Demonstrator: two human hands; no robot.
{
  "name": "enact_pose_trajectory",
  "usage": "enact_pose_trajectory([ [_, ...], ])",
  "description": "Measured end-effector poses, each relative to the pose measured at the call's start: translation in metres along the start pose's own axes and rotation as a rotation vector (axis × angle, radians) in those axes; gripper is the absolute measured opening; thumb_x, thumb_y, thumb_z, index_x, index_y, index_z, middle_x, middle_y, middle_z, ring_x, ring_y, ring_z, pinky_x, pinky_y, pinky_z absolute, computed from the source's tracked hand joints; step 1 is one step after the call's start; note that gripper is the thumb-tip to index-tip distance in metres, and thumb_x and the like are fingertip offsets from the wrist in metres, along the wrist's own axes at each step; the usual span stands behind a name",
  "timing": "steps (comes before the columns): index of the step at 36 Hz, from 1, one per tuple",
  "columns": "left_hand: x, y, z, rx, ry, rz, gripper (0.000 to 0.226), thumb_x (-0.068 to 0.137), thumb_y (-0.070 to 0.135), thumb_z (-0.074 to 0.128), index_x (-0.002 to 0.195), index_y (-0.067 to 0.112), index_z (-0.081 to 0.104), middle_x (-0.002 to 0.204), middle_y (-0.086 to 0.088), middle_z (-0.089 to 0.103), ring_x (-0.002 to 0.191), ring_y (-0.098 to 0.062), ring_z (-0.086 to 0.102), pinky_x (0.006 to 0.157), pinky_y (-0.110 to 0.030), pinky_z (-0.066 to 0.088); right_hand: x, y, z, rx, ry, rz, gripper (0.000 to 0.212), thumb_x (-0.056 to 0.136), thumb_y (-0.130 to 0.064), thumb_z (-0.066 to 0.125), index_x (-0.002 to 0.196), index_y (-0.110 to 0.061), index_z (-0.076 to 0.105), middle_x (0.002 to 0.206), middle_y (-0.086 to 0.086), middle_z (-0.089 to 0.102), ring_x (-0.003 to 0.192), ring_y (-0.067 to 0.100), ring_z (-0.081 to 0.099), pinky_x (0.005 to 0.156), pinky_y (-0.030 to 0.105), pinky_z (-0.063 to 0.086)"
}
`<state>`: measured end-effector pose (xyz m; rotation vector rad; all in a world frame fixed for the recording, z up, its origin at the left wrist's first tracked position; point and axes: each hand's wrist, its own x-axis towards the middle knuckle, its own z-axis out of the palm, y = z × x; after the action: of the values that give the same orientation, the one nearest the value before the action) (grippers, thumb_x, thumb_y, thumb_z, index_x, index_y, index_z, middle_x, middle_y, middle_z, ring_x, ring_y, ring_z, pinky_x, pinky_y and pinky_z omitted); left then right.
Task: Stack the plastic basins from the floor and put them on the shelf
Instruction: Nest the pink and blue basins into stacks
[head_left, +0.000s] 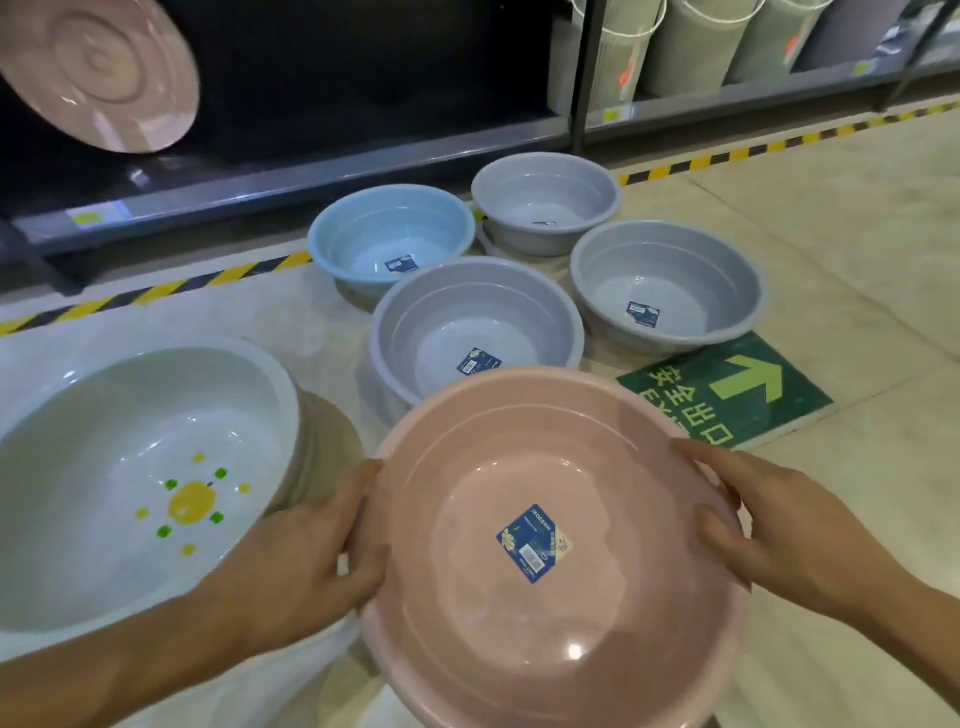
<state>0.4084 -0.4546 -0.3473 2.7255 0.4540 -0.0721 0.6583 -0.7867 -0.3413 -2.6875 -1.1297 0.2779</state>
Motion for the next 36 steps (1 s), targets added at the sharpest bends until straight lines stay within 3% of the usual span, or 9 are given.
enact_pose_trajectory([
  [6,0.001,0.003,0.026,-0.013,-0.023,-0.015,0.095,0.073,0.072,0.024,0.158,0.032,0.014,0.109,0.018,0.064,0.101,-0.009,0.065,0.087,-0.024,0.05,-0.012,0.015,0.018,-0.009,-0.049,0.057,0.061,0.086,-0.043,0.055,0.144,-0.047,0.035,0.098,-0.02,0.055,0.072,0.004,0.052,0.067,0.029,0.048],
  [14,0.013,0.001,0.043,-0.024,-0.086,-0.065,0.09,0.077,0.072,0.029,0.156,0.038,0.002,0.103,0.026,0.046,0.106,-0.005,0.061,0.09,-0.026,0.05,-0.011,0.024,0.049,-0.054,-0.07,0.074,0.063,0.082,-0.058,0.028,0.144,-0.048,0.028,0.103,-0.017,0.059,0.083,0.008,0.056,0.068,0.027,0.051],
  [18,0.012,0.0,0.054,0.043,-0.118,-0.059,0.101,0.065,0.074,0.015,0.158,0.033,0.004,0.103,0.02,0.055,0.1,-0.008,0.065,0.079,-0.022,0.046,-0.012,0.028,0.059,-0.061,-0.087,0.078,0.063,0.082,-0.056,0.033,0.143,-0.049,0.024,0.099,-0.016,0.059,0.083,0.01,0.056,0.065,0.024,0.052],
  [22,0.01,0.004,0.058,0.07,-0.112,-0.092,0.105,0.063,0.072,0.014,0.159,0.033,0.005,0.12,0.017,0.064,0.101,-0.011,0.068,0.085,-0.027,0.051,-0.015,0.033,0.068,-0.044,-0.124,0.06,0.062,0.086,-0.054,0.037,0.143,-0.053,0.012,0.111,-0.017,0.059,0.091,0.008,0.056,0.071,0.022,0.053],
  [26,0.012,0.005,0.06,0.106,-0.075,-0.079,0.102,0.066,0.071,0.018,0.16,0.031,0.01,0.111,0.014,0.067,0.095,-0.013,0.069,0.08,-0.029,0.052,-0.014,0.031,0.07,-0.059,-0.139,0.089,0.064,0.087,-0.055,0.038,0.146,-0.051,0.012,0.119,-0.018,0.059,0.093,0.008,0.056,0.074,0.022,0.054],
  [28,0.012,0.0,0.064,0.151,-0.028,-0.049,0.098,0.071,0.07,0.028,0.159,0.027,0.022,0.104,0.017,0.069,0.084,-0.01,0.071,0.07,-0.029,0.054,-0.014,0.029,0.069,-0.056,-0.148,0.097,0.065,0.088,-0.056,0.038,0.147,-0.049,0.013,0.121,-0.018,0.059,0.093,0.008,0.057,0.075,0.022,0.055],
  [30,0.012,-0.005,0.064,0.214,-0.03,-0.015,0.09,0.072,0.066,0.043,0.148,0.018,0.047,0.084,0.021,0.07,0.058,-0.004,0.067,0.048,-0.023,0.052,-0.013,0.028,0.067,-0.054,-0.141,0.093,0.065,0.087,-0.057,0.036,0.148,-0.048,0.015,0.12,-0.018,0.059,0.093,0.009,0.058,0.075,0.021,0.054],
  [32,0.012,-0.006,0.065,0.271,-0.004,0.023,0.083,0.069,0.064,0.05,0.137,0.016,0.055,0.07,0.021,0.067,0.044,-0.002,0.06,0.036,-0.018,0.044,-0.012,0.027,0.066,-0.101,-0.143,0.088,0.065,0.086,-0.058,0.035,0.147,-0.046,0.02,0.112,-0.017,0.06,0.089,0.011,0.058,0.07,0.02,0.053],
  [36,0.017,-0.004,0.055,0.299,0.019,0.07,0.072,0.071,0.063,0.052,0.129,0.02,0.059,0.07,0.017,0.065,0.046,-0.007,0.062,0.039,-0.024,0.048,-0.007,0.023,0.064,-0.18,-0.078,0.101,0.059,0.082,-0.056,0.044,0.135,-0.032,0.051,0.083,-0.012,0.051,0.068,0.011,0.049,0.051,0.021,0.047],
])
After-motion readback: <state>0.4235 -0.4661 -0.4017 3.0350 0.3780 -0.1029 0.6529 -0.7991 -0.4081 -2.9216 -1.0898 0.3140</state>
